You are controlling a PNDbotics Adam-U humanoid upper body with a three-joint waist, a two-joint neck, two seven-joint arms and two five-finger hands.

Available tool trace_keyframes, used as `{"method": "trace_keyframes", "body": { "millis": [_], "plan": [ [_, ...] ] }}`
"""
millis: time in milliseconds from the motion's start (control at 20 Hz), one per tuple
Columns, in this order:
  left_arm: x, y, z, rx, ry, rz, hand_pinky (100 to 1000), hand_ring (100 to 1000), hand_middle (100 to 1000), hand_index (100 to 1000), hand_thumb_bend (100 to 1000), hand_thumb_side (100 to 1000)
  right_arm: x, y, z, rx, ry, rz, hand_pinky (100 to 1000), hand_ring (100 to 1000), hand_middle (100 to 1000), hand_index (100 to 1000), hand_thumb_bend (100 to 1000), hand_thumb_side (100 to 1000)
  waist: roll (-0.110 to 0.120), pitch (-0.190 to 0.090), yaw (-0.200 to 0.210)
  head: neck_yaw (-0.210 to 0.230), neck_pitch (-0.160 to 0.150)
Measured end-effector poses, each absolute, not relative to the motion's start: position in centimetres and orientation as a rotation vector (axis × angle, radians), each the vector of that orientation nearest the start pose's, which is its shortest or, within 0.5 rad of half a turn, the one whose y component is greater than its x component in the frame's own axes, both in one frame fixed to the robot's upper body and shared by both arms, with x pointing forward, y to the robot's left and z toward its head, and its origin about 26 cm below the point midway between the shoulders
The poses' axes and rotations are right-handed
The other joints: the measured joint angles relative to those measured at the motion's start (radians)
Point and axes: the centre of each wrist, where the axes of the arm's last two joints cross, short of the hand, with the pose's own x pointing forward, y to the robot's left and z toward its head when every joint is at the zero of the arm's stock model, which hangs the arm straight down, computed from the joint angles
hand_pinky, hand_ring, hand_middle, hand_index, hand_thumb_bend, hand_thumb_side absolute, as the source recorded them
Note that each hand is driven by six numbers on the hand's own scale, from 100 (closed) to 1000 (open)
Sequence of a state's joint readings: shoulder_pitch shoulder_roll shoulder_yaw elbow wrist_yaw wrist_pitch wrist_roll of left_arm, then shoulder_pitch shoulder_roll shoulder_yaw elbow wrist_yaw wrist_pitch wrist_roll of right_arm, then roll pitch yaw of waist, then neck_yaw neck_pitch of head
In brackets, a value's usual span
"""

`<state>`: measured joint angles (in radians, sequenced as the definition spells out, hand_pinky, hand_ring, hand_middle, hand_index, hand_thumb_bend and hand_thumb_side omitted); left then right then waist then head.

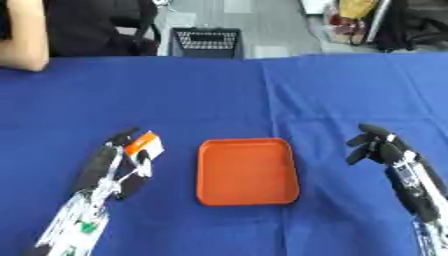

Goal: Pick up objects on the table and place them in the box.

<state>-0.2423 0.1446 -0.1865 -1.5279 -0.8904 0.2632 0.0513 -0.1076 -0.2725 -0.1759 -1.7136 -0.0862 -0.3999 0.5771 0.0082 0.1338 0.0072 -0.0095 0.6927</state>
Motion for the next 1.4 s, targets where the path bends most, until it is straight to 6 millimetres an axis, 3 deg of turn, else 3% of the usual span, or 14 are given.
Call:
{"method": "trace_keyframes", "body": {
  "millis": [300,750,800,850,1400],
  "plan": [
    [33.0,20.2,4.6,0.872,-1.502,-0.785,1000,1000,638,969,100,261,29.7,-33.7,8.4,0.061,-2.102,0.739,556,554,664,903,100,938,0.0,0.0,0.0,0.0,-0.003],
    [33.1,20.1,5.3,0.885,-1.557,-0.737,1000,1000,632,966,100,253,29.7,-33.7,8.4,0.061,-2.102,0.739,556,554,664,903,100,937,0.0,0.0,0.0,0.0,-0.006],
    [33.2,20.0,5.6,0.884,-1.567,-0.733,1000,1000,631,965,100,289,29.7,-33.7,8.4,0.061,-2.102,0.739,556,554,665,903,100,938,0.0,0.0,0.0,0.0,-0.006],
    [33.3,19.9,5.9,0.884,-1.58,-0.729,1000,1000,630,964,100,256,29.7,-33.7,8.4,0.061,-2.102,0.739,556,554,664,903,100,937,0.0,0.0,0.0,0.0,-0.006],
    [33.9,16.2,10.1,0.761,-1.787,-0.893,1000,1000,604,937,100,262,29.7,-33.7,8.4,0.064,-2.103,0.745,557,554,664,903,100,937,0.002,0.0,-0.012,0.001,-0.006]
  ]
}}
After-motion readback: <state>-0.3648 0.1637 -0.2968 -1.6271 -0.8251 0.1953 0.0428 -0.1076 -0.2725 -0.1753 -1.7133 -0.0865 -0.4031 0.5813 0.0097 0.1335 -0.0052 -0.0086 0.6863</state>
